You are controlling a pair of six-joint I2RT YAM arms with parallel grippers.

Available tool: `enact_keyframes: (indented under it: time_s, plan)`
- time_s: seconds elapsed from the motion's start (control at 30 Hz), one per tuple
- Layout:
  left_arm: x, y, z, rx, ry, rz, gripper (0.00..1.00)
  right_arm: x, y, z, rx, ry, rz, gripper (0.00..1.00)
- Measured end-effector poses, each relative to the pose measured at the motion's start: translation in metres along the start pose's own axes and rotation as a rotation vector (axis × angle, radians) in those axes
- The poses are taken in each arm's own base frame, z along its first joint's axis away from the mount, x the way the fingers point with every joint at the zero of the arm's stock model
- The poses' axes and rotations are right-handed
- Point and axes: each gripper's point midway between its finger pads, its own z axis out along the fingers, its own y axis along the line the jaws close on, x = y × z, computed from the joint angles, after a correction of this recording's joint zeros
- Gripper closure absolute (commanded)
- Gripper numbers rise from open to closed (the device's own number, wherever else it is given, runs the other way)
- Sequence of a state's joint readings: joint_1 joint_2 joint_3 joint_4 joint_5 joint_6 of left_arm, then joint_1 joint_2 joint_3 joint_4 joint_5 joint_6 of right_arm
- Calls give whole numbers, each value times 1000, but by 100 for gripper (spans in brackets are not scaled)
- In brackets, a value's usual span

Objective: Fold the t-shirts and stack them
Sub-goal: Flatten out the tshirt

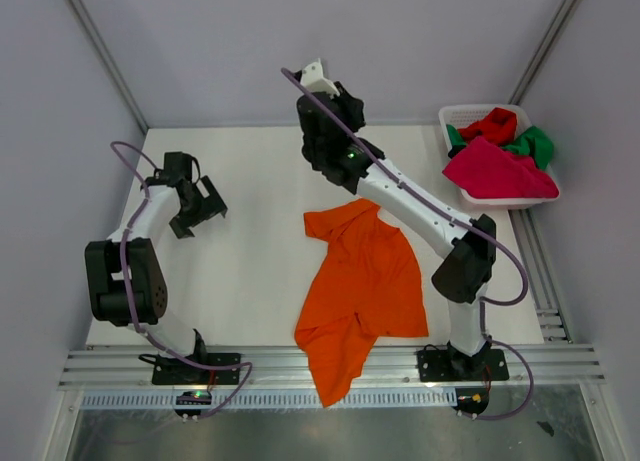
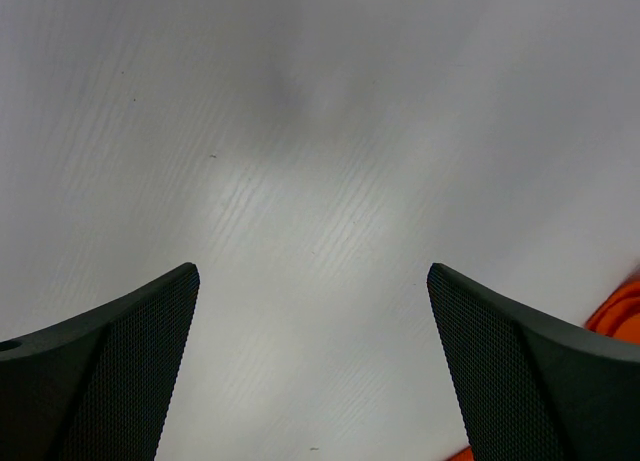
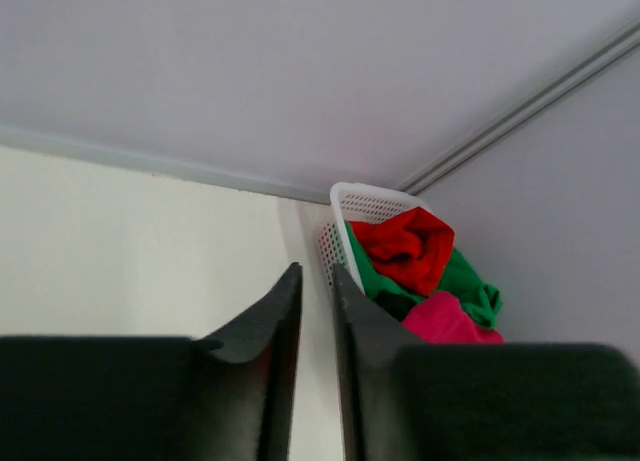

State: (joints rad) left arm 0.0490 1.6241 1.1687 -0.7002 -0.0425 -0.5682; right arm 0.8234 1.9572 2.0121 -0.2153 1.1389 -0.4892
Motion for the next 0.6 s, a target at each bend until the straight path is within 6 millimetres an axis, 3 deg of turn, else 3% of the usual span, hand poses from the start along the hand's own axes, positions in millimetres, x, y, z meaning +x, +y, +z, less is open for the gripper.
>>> enact_keyframes:
  time_s: [0.03,0.13,0.3,0.47,0.6]
  plan:
    - [-1,-1,-1,5,-1,-1,1,-5,-7,2,10,-6,7,49]
    - [-1,-3,-1,14,0,-1,1,-1,-5,3,-18,3,-4,35]
    - [-2,-4,-1,17,-1,-1,1,38,47,-6,-194,70,-38,35]
    - [0,-3,2,13,6,0,1,113,128,-24,-421,211,-117,35]
    - [3,-1,7,4,20,1,1,171,176,-41,-566,336,-171,35]
